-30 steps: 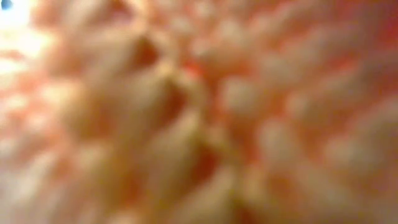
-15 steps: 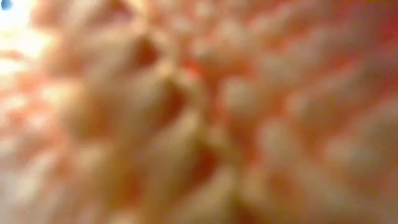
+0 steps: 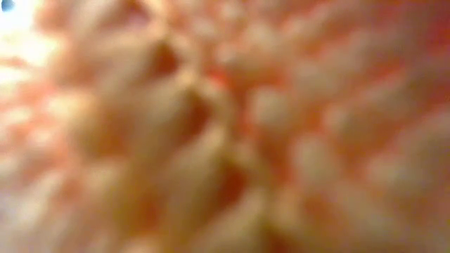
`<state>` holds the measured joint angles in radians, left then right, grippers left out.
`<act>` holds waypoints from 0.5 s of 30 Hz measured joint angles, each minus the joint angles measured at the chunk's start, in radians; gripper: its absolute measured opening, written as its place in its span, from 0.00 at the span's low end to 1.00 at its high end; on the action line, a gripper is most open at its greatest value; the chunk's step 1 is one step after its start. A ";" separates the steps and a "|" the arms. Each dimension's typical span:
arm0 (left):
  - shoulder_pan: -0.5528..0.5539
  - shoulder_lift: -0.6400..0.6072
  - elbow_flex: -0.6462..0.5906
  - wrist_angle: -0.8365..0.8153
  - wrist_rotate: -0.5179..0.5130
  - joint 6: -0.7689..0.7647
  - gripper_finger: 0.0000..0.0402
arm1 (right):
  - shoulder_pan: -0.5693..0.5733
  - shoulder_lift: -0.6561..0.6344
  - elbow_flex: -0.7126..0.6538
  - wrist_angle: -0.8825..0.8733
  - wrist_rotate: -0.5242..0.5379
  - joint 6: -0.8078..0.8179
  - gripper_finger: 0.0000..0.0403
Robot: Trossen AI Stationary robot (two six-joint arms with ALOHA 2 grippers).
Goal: Sort microfiber towel by color & place in baskets
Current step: Put the yellow towel into the right transparent bin
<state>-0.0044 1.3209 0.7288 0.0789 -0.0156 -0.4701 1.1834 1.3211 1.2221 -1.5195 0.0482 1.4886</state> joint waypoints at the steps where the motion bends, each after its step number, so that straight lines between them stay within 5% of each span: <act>1: 0.000 0.000 0.000 0.000 -0.010 0.000 0.23 | 0.010 0.000 0.000 0.001 0.031 0.003 0.55; 8: 0.000 0.000 0.000 0.000 -0.042 -0.024 0.23 | 0.022 -0.004 0.000 0.003 0.074 0.010 0.67; 15: 0.000 0.000 0.000 0.000 -0.057 -0.027 0.23 | 0.022 -0.036 0.001 0.016 0.109 0.015 0.62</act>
<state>-0.0040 1.3209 0.7288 0.0792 -0.0723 -0.4971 1.2053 1.2852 1.2232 -1.5032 0.1573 1.5035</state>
